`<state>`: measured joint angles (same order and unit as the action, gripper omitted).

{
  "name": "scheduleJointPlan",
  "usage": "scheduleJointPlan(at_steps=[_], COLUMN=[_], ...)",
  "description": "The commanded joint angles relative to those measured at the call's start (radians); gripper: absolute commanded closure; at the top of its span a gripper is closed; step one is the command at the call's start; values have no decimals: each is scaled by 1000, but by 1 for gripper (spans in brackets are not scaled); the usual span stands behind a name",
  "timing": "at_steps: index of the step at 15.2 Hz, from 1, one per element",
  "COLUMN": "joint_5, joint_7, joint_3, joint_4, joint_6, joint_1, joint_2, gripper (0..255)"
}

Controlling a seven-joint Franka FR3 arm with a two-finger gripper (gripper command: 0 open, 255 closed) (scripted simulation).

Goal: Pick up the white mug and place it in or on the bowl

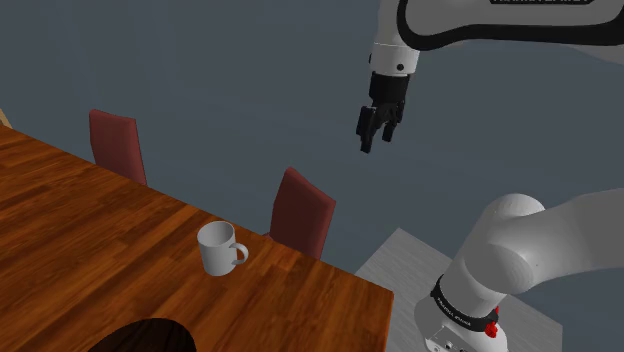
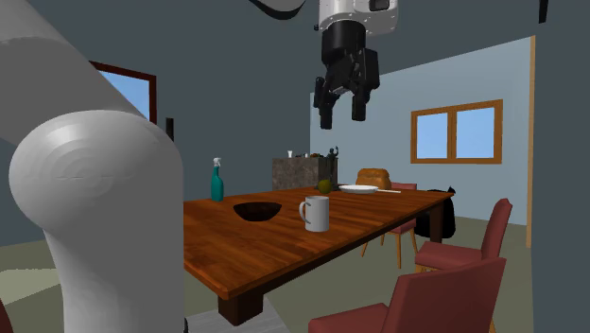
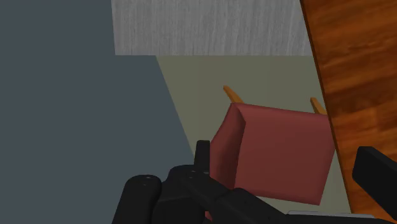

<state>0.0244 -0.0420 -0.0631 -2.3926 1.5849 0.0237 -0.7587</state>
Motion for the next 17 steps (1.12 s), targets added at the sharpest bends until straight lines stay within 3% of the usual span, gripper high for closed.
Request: scheduleJointPlan(at_steps=[1, 10, 17], joint_5=[0, 109, 132], joint_7=[0, -215, -388], joint_3=[0, -187, -334], joint_4=[0, -17, 45], joint_6=[0, 192, 343], joint_1=[0, -53, -69], joint_2=[0, 136, 315], gripper=[0, 0, 0])
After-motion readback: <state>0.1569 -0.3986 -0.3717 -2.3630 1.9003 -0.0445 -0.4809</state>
